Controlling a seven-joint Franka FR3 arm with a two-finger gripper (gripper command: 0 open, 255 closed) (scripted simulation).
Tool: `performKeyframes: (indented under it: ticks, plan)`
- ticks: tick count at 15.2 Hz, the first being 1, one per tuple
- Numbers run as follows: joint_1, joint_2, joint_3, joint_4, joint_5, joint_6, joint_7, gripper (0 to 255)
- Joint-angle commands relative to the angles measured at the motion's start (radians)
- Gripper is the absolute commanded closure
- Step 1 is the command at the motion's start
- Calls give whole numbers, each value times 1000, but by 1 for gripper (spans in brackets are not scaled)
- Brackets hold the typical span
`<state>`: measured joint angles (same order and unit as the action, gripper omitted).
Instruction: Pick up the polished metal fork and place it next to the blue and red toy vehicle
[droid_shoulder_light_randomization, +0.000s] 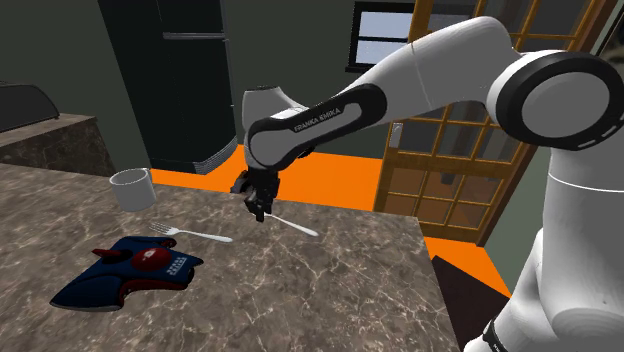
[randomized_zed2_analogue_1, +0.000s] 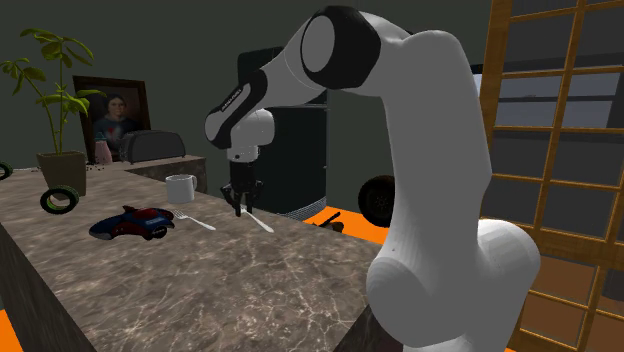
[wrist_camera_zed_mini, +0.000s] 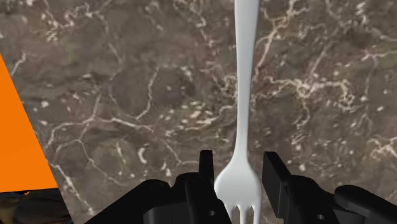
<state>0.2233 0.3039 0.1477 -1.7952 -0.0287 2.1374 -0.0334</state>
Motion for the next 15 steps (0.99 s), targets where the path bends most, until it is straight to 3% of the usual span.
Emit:
performKeyframes:
  ticks: [1, 7, 15]
  plan:
    - [0, 8, -1, -19, -1, 27, 0, 255]
    - [2, 43, -3, -51, -8, 94, 3, 255]
    - [2, 43, -3, -51, -8, 94, 3, 255]
